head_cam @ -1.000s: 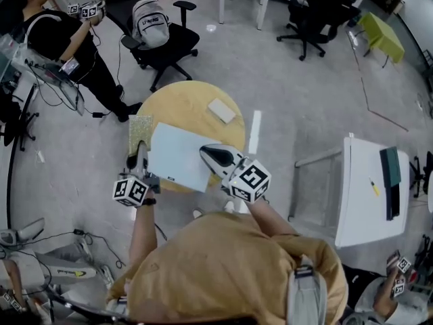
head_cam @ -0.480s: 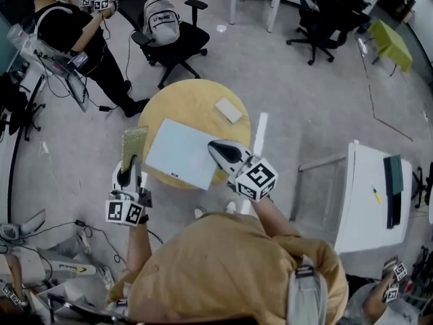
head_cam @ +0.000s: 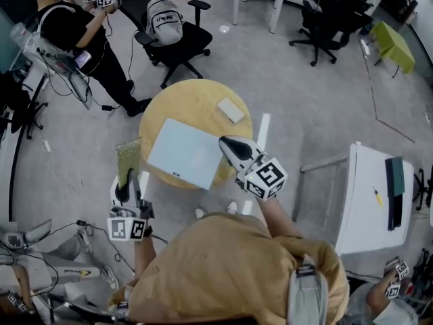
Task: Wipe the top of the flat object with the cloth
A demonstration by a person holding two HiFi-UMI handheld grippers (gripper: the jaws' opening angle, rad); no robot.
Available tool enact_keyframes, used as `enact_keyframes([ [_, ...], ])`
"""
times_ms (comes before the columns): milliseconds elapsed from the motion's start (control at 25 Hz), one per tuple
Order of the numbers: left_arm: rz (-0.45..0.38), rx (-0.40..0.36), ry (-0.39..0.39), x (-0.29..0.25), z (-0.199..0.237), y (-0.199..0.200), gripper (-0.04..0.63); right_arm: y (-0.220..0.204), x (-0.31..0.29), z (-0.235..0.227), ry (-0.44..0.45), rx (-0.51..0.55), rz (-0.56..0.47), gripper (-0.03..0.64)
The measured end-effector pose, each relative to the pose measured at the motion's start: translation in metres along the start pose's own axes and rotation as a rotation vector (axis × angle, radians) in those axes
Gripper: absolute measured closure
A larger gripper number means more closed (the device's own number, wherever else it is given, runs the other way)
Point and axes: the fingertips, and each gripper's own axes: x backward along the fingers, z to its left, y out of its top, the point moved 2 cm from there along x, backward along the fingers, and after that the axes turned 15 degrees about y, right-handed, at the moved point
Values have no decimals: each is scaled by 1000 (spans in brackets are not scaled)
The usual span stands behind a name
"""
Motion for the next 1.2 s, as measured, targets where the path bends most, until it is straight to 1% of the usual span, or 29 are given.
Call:
enact_keyframes([
  [120,-16,-10,28,11,2,0,526,0,10,-1,-7,13,-11,614],
  [280,-34,-15,53,13,10,6,526,1,15,-4,-18,21,-7,614],
  [400,-44,-13,56,12,10,9,526,2,14,-4,-19,30,1,614],
  [640,-47,8,57,-2,20,7,526,8,-5,-9,-22,62,5,614],
  [880,-44,7,63,4,18,5,526,9,1,-5,-22,87,9,614],
  [1200,-53,12,51,-1,16,11,526,15,-2,-5,-24,99,10,614],
])
